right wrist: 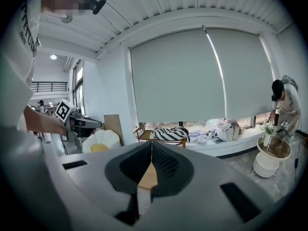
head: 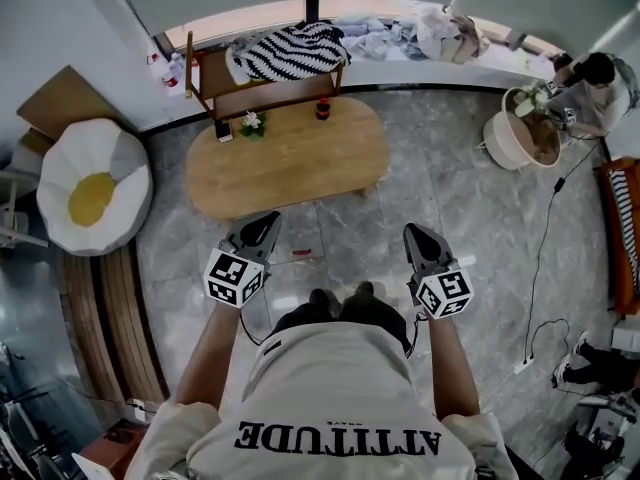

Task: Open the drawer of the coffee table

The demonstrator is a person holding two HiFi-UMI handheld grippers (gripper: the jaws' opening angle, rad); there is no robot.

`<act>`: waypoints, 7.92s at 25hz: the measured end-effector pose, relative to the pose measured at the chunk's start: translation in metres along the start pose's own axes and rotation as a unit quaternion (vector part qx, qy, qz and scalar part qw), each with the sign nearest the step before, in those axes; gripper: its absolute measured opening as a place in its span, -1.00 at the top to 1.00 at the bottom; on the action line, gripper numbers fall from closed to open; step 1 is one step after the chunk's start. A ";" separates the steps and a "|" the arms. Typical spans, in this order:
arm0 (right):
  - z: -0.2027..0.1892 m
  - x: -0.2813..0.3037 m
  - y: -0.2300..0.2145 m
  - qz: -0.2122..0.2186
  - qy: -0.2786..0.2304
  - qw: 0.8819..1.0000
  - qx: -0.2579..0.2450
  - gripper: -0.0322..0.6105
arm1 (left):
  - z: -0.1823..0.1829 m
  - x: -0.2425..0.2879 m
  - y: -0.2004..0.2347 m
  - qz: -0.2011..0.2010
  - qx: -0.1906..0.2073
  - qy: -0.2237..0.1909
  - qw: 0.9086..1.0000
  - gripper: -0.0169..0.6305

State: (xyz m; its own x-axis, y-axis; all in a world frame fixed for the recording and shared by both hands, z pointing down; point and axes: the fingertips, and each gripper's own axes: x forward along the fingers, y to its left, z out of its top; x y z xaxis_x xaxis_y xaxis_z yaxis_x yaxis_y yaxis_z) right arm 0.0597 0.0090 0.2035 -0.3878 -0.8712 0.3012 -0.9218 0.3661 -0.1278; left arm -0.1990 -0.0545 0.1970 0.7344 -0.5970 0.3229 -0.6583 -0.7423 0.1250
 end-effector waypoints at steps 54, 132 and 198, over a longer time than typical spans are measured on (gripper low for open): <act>-0.252 0.234 -0.204 0.238 0.173 0.916 0.274 0.69 | -0.192 0.287 0.016 0.162 -0.168 0.089 0.968 0.89; -0.639 0.460 -0.212 0.360 -0.038 0.712 0.602 -0.23 | -0.599 0.432 0.052 -0.005 -0.239 0.157 0.958 0.89; -0.672 0.345 -0.180 0.346 -0.067 0.677 0.646 -0.16 | -0.646 0.387 -0.038 -0.020 -0.227 0.175 0.958 0.89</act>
State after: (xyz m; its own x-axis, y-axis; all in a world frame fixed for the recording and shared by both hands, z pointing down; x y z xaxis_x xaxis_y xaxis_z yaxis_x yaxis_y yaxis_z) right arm 0.0910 -0.1374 0.9659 -0.6427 -0.6914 -0.3300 0.2837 0.1853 -0.9408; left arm 0.0038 -0.0613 0.9231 0.7126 -0.3729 0.5942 -0.6929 -0.5063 0.5133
